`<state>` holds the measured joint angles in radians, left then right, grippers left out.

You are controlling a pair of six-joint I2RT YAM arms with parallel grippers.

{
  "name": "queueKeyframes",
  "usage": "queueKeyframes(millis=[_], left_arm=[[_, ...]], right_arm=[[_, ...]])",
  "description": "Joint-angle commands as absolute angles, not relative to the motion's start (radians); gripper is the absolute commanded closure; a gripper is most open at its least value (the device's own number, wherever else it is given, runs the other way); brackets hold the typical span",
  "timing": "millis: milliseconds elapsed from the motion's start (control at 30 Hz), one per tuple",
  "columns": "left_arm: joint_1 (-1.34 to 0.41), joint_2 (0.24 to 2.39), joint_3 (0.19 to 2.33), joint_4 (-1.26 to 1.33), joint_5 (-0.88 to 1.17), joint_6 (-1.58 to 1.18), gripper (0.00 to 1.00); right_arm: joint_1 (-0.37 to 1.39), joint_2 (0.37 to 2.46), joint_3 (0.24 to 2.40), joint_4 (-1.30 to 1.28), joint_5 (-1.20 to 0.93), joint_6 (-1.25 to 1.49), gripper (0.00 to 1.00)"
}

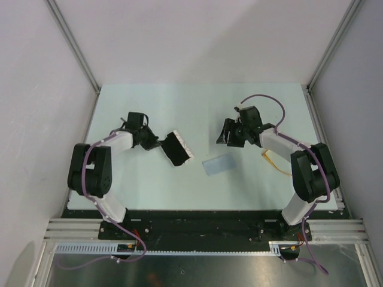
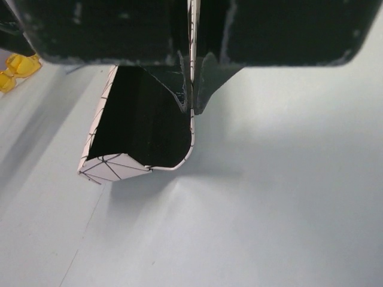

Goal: Organize the sunglasses
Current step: Move the sunglasses case to the center of the board.

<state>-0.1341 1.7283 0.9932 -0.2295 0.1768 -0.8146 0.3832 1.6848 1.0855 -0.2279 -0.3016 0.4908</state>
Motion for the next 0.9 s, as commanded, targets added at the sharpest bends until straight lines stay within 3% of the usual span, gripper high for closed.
queueKeyframes(millis=[0,367,533,767,867], left_arm=[[-0.127,1.571,0.916,-0.244,0.149,-1.001,1.00],[-0.167,1.324,0.635,-0.235,0.046,-1.399,0.99],[-0.209,1.296,0.592,-0.235,0.031,-1.414,0.79],[-0.225,1.284,0.558,-0.236,0.057,-1.382,0.73],[-0.225,1.261,0.569,-0.235,0.043,-1.330,0.65]], right_arm=[[0.374,1.651,1.114,-0.242,-0.321,0.466,0.38],[0.399,1.658,1.114,-0.255,-0.353,0.424,0.38],[0.500,1.666,1.114,-0.223,-0.350,0.371,0.38],[0.630,1.710,1.153,-0.206,-0.368,0.342,0.38],[0.673,1.733,1.157,-0.206,-0.356,0.319,0.50]])
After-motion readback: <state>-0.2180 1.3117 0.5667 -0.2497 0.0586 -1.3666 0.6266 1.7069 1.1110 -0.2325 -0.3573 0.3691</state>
